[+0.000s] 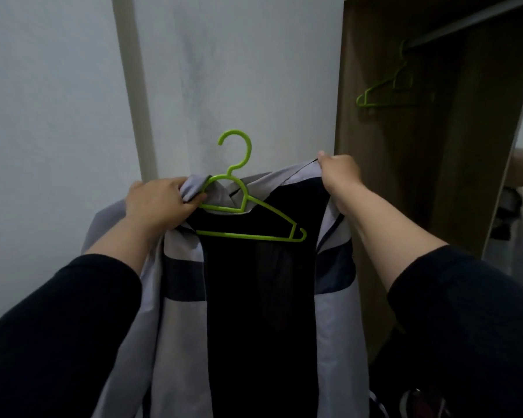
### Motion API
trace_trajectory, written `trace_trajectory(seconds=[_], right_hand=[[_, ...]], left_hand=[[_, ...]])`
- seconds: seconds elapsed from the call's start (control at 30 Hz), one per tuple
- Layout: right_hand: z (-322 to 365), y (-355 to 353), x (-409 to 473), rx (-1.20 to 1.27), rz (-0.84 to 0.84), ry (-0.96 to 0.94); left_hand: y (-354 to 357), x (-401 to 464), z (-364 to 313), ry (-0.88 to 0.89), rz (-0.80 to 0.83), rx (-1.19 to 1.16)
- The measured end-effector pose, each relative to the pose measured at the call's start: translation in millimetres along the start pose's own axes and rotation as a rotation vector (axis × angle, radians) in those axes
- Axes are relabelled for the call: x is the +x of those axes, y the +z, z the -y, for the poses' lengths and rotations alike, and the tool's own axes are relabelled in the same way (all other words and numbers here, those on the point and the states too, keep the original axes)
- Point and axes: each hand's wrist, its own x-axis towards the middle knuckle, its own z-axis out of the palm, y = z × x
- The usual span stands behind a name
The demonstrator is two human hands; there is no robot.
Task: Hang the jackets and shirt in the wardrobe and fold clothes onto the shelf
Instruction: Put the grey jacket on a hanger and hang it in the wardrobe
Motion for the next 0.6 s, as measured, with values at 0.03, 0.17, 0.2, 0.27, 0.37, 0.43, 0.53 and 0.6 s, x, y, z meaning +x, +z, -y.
trace_trajectory(seconds=[0.03, 0.17, 0.2, 0.27, 0.37, 0.43, 0.53, 0.6], right_hand=[[5.3, -0.3, -1.9, 0.064, 0.006, 0.056], [26.6, -12.2, -5.8, 0.416, 0.069, 0.183], [29.2, -14.6, -6.3, 0.5, 0.091, 0.213], [31.4, -14.4, -11.8, 0.567, 0.16, 0.23], [23.8, -0.3, -28.9, 0.322, 0.25, 0.083], [11.4, 6.5, -37.3, 0.146, 0.206, -0.039], [-1.2, 0.3, -39.8, -0.307, 0.13, -0.242], [-4.3, -6.7, -39.8, -0.549, 0.013, -0.323]], left_hand=[[2.2, 1.6, -4.1, -0.02, -0.014, 0.004], [11.2, 6.4, -20.5, -0.066, -0.04, -0.026], [13.0, 7.4, -24.8, -0.079, -0.046, -0.055], [14.2, 10.9, -34.1, -0.121, -0.079, -0.142], [10.6, 19.9, -51.7, -0.182, -0.139, -0.289], [5.9, 24.0, -62.6, -0.17, -0.192, -0.379], [-2.3, 25.9, -78.6, -0.129, -0.253, -0.478], [-6.2, 26.0, -87.9, -0.102, -0.283, -0.505]])
